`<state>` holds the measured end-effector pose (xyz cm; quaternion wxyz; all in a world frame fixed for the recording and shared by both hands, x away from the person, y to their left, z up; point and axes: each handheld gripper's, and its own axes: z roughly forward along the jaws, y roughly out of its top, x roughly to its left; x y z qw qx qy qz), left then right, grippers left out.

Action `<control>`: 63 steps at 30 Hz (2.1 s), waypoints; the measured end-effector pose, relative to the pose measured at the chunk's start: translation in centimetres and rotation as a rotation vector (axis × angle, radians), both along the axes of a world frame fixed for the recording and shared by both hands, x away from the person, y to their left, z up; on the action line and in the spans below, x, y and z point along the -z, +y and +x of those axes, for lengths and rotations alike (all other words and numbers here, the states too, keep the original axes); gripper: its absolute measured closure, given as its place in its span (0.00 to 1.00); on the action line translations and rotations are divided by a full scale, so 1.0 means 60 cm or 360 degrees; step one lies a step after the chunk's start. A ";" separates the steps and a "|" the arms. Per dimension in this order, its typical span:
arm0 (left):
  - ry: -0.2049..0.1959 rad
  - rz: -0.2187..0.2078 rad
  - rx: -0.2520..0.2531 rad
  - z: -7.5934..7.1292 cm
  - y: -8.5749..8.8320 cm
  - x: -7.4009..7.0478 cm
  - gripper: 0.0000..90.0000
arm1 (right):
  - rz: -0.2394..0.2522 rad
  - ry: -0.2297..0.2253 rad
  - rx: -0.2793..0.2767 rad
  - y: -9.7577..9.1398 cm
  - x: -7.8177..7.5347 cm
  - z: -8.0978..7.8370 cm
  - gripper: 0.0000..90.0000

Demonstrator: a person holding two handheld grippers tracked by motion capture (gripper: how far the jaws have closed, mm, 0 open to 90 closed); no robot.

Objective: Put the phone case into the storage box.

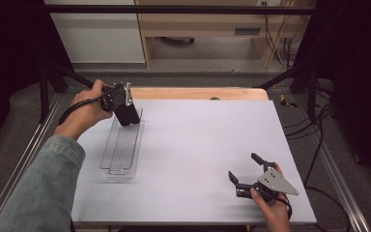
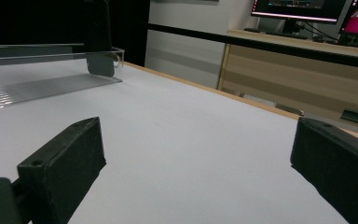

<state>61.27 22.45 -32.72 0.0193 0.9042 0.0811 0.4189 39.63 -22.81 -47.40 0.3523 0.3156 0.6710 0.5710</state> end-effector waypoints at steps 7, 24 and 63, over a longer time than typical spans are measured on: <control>0.0005 0.0010 -0.0001 0.002 -0.001 0.000 0.95 | 0.0002 0.0003 -0.0001 0.000 0.000 0.000 0.04; 0.0001 0.0035 0.0010 0.006 -0.003 -0.001 0.95 | 0.0000 0.0002 -0.0003 0.000 0.000 0.000 0.04; -0.0092 0.0020 0.0028 0.025 -0.010 0.000 0.77 | 0.0006 0.0018 -0.0008 0.000 0.002 0.001 0.04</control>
